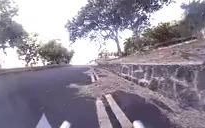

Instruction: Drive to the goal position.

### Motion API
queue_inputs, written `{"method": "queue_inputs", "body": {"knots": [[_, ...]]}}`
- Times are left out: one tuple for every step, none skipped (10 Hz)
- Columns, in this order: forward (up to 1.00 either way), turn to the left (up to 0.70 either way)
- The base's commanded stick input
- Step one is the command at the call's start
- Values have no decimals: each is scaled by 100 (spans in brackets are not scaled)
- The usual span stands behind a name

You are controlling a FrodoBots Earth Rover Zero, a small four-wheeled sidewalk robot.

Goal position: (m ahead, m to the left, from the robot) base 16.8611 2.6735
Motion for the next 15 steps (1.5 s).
{"method": "queue_inputs", "body": {"knots": [[50, 1], [50, 1], [50, 8], [50, 15], [50, 22], [50, 0], [50, 0], [50, 0], [50, 22], [50, 19], [50, 17], [50, 14], [50, 11], [50, 8], [50, 5]]}}
